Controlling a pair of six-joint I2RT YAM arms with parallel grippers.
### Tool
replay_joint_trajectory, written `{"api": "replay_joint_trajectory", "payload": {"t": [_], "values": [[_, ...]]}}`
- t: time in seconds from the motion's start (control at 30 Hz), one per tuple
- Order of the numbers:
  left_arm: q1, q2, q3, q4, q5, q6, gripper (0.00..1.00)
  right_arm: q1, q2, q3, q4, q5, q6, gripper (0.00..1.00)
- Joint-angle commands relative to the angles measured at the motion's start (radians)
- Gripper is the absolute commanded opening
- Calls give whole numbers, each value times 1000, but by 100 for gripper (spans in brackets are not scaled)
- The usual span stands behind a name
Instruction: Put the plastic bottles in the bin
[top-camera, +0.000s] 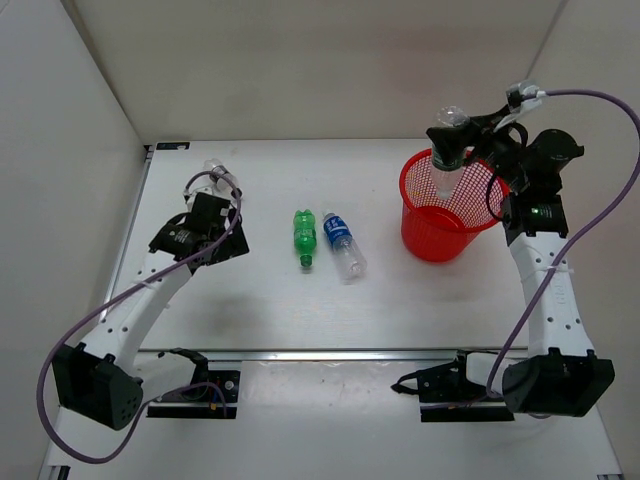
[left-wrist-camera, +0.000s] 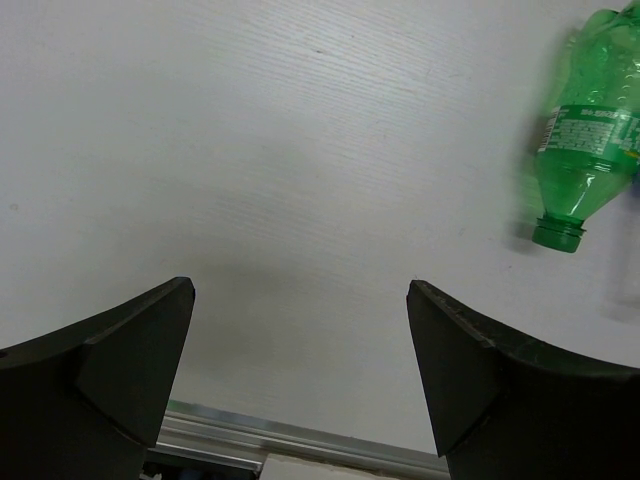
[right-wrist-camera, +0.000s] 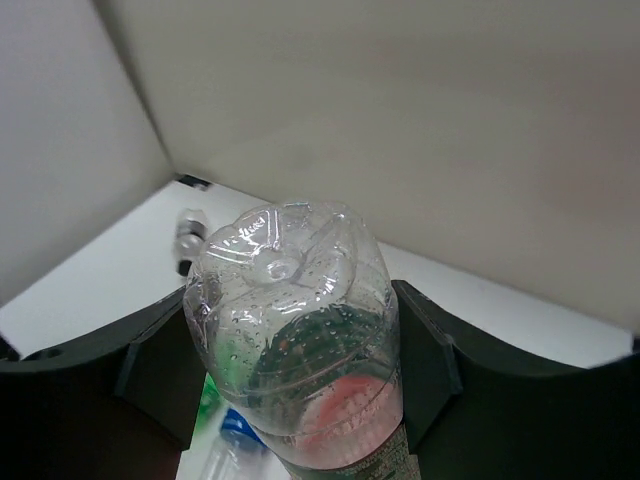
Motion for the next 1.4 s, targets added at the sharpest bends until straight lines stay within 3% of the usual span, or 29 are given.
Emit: {"api": "replay_joint_trajectory", "payload": {"t": [0.0,0.07,0.17,0.27,0.47,0.7,1.03,1.27,1.37], "values": [[-30,34,51,45,7,14,99,-63,17,-74,-12,95,-39,60],[-45,64,66,62,13,17,99,-42,19,-122,-22,153,-67,68],[-62,118,91,74,27,25,99,0,5,-147,-55,232,-118,91],[-92,182,143,88,18,40,99,-11,-6,-115,-64,247,-117,100],[-125,304,223,103,35,65,99,-2,-32,2,-247,336,-161,100],[-192,491,345,149,90,117,99,218,-33,136,-637,603,-218,99],[-249,860,635,122,92,152,98,236,-164,-52,-687,543,-103,99],[-209,936,585,200,162,132,99,322,-164,-44,-757,658,-138,100],[-212,946,553,213,173,134,87,353,-165,-41,-772,689,-156,99]]}}
